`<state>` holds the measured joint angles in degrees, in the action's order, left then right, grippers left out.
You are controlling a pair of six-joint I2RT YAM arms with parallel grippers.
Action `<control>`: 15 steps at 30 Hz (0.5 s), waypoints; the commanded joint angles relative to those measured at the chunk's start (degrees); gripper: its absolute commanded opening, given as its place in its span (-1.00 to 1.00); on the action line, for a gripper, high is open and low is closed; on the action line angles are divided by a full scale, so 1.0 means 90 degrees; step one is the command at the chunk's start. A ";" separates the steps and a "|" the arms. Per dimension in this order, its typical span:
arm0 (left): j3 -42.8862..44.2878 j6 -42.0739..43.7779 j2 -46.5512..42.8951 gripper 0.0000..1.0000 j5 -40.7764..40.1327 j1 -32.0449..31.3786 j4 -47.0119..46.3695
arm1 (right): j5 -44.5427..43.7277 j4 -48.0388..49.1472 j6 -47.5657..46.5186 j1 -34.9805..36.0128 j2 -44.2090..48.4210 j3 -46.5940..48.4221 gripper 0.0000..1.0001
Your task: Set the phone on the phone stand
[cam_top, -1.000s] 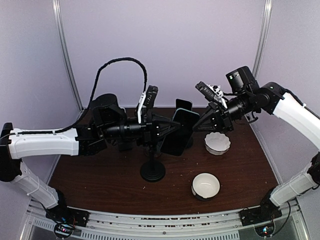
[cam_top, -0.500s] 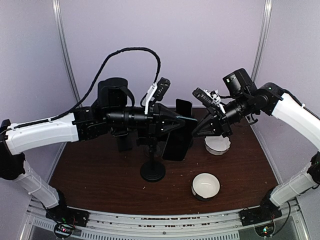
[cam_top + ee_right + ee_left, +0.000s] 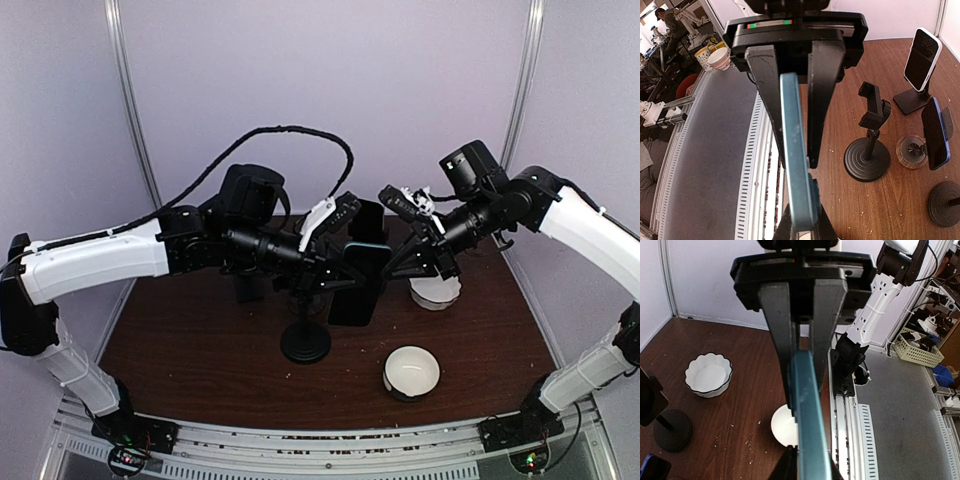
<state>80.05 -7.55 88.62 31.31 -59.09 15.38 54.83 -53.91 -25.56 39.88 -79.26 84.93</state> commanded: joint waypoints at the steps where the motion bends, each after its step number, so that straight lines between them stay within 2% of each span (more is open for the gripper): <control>1: 0.0237 0.0272 0.0008 -0.78 0.0281 -0.0007 -0.0015 | 0.0042 0.0064 -0.0059 0.0070 -0.0027 0.0297 -1.00; 4: 0.0227 0.0276 0.0005 -0.94 0.0375 -0.0007 -0.0048 | 0.0021 0.0054 -0.0052 0.0090 -0.0064 0.0317 -0.95; 5: 0.0227 0.0273 -0.0007 -0.98 0.0362 -0.0007 -0.0053 | 0.0037 0.0050 -0.0022 0.0091 -0.0069 0.0324 -0.78; 7: 0.0187 0.0252 -0.0084 -1.00 0.0241 -0.0007 -0.0086 | 0.0041 0.0035 0.0035 0.0086 -0.0082 0.0364 -0.20; 8: 0.0130 0.0224 -0.0162 -1.00 0.0157 -0.0007 -0.0143 | 0.0043 0.0041 0.0066 0.0068 -0.0075 0.0377 -0.02; 9: 0.0058 0.0185 -0.0245 -1.00 0.0082 0.0009 -0.0208 | 0.0083 0.0052 0.0075 0.0044 -0.0053 0.0378 0.07; 15: -0.0769 -0.0137 -0.1136 -1.00 -0.0086 0.0477 -0.0814 | 0.0110 0.0480 0.0279 -0.0239 -0.0011 0.0103 0.13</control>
<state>76.77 -6.70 85.62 31.44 -58.06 15.97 55.53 -53.15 -24.73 39.09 -80.05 86.67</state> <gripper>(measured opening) 0.073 0.562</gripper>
